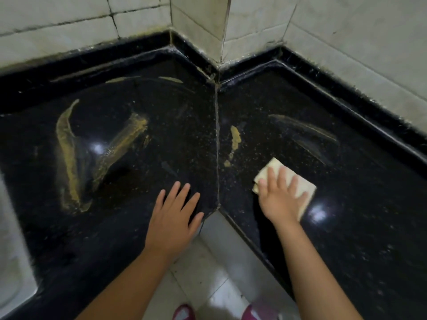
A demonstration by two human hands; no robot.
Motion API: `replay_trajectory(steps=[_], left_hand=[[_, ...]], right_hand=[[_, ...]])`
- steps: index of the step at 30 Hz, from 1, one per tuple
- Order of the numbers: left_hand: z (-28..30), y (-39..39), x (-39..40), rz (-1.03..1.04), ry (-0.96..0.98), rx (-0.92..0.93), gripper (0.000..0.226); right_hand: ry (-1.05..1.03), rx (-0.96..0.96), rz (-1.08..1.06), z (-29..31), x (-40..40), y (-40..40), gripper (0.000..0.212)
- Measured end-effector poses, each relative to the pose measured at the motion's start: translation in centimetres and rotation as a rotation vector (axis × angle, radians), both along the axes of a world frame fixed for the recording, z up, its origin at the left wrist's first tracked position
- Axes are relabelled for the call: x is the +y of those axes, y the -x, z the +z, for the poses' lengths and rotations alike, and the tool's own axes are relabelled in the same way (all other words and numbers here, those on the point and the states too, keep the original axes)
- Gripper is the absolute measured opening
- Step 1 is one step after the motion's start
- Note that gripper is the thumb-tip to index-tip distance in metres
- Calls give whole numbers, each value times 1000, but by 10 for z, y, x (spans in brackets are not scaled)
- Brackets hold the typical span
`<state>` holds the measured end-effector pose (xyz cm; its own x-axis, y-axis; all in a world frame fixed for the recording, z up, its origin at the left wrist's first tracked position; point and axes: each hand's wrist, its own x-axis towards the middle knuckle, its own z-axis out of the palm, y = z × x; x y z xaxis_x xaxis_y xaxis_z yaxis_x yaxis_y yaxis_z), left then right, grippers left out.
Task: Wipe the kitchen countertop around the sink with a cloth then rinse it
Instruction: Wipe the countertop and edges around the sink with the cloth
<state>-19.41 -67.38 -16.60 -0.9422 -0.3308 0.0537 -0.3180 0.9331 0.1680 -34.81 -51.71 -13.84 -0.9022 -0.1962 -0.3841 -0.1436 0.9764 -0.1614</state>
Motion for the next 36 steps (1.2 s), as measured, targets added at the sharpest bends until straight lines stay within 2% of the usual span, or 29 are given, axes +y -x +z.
replay_trajectory(steps=[4, 6, 8, 9, 10, 12, 13, 14, 16, 19, 22, 26, 28, 31, 33, 36], left_hand=[[5, 1, -1, -5, -21, -91, 75], [7, 0, -1, 1, -30, -97, 74], [8, -1, 0, -1, -27, -97, 69], [8, -1, 0, 0, -17, -94, 62], [8, -1, 1, 1, -7, -85, 55], [7, 0, 0, 0, -5, -79, 52], [7, 0, 0, 0, -10, -86, 52], [7, 0, -1, -2, -9, -86, 51], [5, -1, -1, -6, -8, -70, 50], [5, 0, -4, -3, -29, -46, 49], [3, 1, -6, -8, -21, -26, 50], [0, 0, -5, -12, -14, -25, 51], [0, 0, -5, -14, -24, -32, 50], [1, -1, -6, -24, -38, -55, 51], [1, -1, -6, -30, -49, -69, 51], [2, -1, -7, -31, -60, -93, 52]], right_hand=[[63, 7, 258, -4, -48, -21, 51], [57, 33, 403, -9, -38, -36, 59], [-24, 81, 563, -6, -6, -54, 77], [-56, 93, 573, -6, 14, -62, 76], [-59, 101, 555, -6, 36, -65, 74], [-83, 26, 452, -3, 76, -57, 85], [-67, -10, 341, -1, 91, -50, 82], [-55, -5, 233, 1, 100, -39, 69], [-33, 20, 52, 5, 92, -16, 46], [-30, 3, -100, 11, 37, 19, 52], [23, -7, -43, 4, -33, 46, 53], [35, -27, 297, -2, -94, 20, 52], [33, 0, 455, -4, -89, -9, 53], [41, 74, 630, -7, -35, -50, 73], [1, 152, 606, -8, 17, -70, 74], [-54, 74, 325, -4, 92, -69, 92]])
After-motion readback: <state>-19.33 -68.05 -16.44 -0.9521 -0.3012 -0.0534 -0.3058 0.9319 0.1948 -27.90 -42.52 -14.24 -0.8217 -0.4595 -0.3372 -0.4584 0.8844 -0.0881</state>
